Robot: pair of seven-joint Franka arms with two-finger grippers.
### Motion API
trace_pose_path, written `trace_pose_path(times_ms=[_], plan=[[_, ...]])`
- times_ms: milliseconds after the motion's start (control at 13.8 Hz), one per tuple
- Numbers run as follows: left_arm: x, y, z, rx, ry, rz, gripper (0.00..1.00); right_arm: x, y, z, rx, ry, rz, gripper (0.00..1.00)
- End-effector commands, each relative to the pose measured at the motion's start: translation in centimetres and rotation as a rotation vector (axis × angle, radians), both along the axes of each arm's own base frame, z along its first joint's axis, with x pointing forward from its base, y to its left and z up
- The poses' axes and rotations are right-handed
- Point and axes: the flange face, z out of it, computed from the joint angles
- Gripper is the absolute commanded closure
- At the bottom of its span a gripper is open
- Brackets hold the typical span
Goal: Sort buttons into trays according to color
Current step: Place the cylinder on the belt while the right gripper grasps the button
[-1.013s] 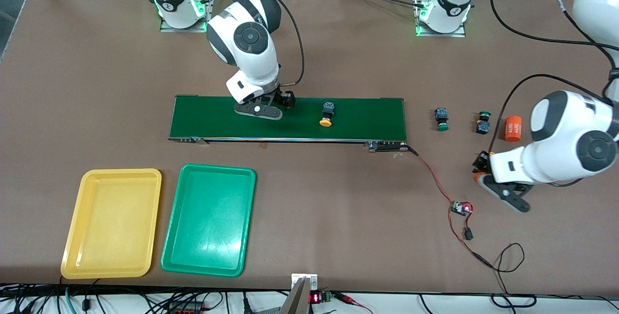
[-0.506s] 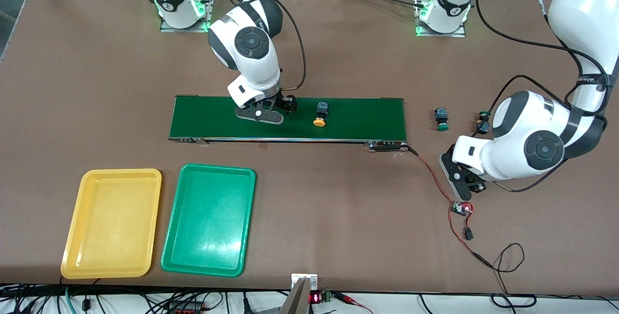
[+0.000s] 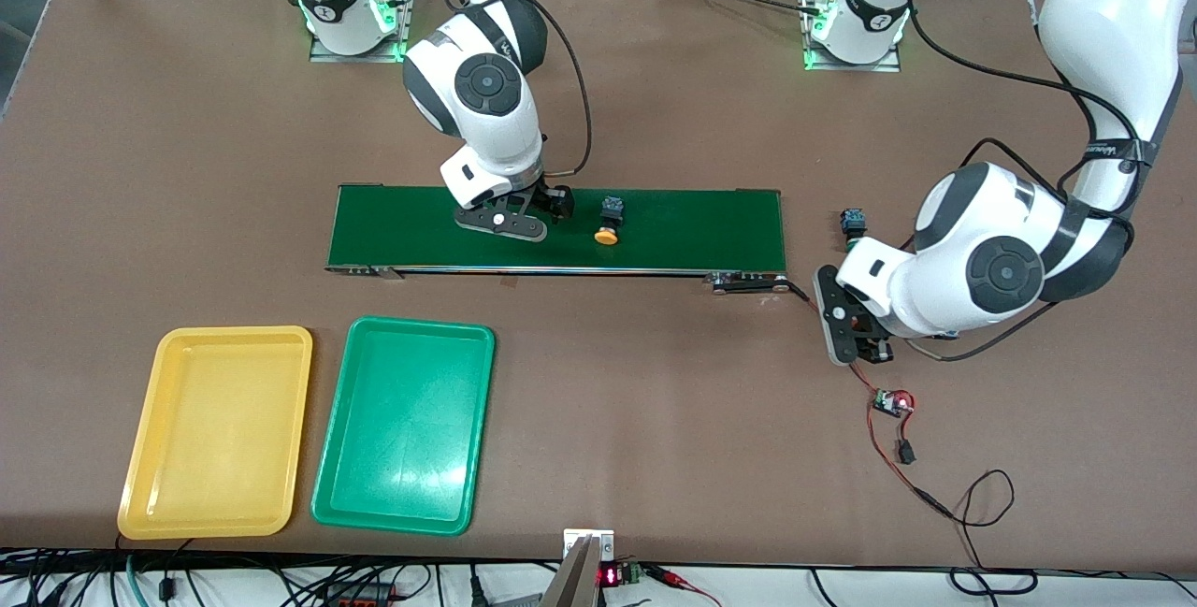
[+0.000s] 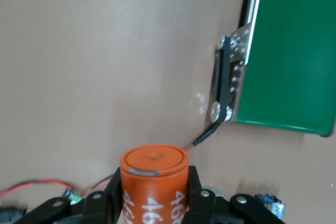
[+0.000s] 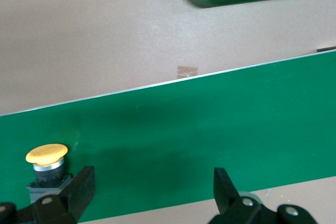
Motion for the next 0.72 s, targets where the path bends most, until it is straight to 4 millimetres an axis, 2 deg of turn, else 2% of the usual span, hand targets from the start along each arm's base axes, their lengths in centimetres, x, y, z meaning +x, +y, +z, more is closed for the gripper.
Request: trace_pose_path(times_ms=[0,145,362,651], plan=[[-1.5,-2.9,-0.4,-0.003,0.024,-0.083,0.88,0.5,1.3,-0.4,0.007,-0.015,-0.012,0.00],[-3.1,-4.3,-2.1,0.008,0.060,-0.121,0.88,0.7,2.8,-0.7,0.018,-0.018,-0.013,0.00],[-6.8,-8.1,-3.8,0.004,0.119,-0.201,0.89,1.0,3.0,-0.7,0.021,-0.020,-0.021,0.00],[-10.0,-9.7,-6.6,0.026,0.180,-0.213,0.93,1.0,3.2,-1.3,0.020,-0.015,-0.039,0.00]])
